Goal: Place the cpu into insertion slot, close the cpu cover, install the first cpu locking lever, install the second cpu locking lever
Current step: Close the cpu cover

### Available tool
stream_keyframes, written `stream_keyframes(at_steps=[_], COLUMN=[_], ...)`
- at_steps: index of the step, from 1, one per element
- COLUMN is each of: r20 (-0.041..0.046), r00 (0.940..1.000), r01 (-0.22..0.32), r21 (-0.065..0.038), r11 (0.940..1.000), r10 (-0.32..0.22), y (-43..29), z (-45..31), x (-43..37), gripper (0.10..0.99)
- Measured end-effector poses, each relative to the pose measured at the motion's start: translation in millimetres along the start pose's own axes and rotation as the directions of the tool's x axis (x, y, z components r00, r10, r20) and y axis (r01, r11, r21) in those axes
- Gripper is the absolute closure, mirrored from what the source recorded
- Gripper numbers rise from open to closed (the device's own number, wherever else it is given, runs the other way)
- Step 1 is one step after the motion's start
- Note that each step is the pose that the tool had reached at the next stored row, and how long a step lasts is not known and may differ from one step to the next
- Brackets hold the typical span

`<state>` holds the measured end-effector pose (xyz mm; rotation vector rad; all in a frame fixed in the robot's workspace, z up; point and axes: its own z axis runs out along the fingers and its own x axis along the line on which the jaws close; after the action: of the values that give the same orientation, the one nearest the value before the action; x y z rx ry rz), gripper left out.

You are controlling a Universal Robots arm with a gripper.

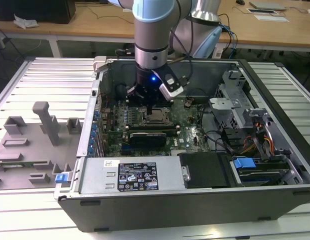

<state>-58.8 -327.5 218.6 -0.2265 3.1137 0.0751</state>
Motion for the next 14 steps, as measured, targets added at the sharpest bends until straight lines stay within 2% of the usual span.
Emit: stream_keyframes(at_steps=[2, 4, 5, 6, 8, 10, 11, 12, 14], r20=[-0.0093, -0.0212, -0.0272, -0.0301, -0.0311, -0.0185, 0.0000, 0.0133, 0.0131], r00=[1.0000, 0.9998, 0.9996, 0.9995, 0.9995, 0.9998, 1.0000, 0.9999, 0.9999], r01=[0.000, -0.001, -0.001, -0.001, 0.000, 0.000, 0.000, 0.000, -0.003], r21=[0.001, 0.005, 0.013, 0.028, 0.035, 0.038, 0.041, 0.043, 0.043], r11=[1.0000, 1.0000, 0.9999, 0.9996, 0.9994, 0.9993, 0.9992, 0.9991, 0.9991], r10=[0.000, 0.001, 0.001, 0.001, 0.002, 0.001, 0.000, -0.001, 0.002], y=[-1.2, -1.7, -1.4, -1.0, -0.8, 0.0, 0.2, 0.3, 0.3], z=[0.1, -0.1, -1.9, -7.2, -11.5, -12.6, -12.8, -12.8, -14.5], x=[-7.6, -11.0, -11.2, -11.3, -11.5, -11.6, -11.6, -11.6, -11.6], gripper=[0.980, 0.980, 0.980, 0.980, 0.980, 0.980, 0.980, 0.980, 0.980])
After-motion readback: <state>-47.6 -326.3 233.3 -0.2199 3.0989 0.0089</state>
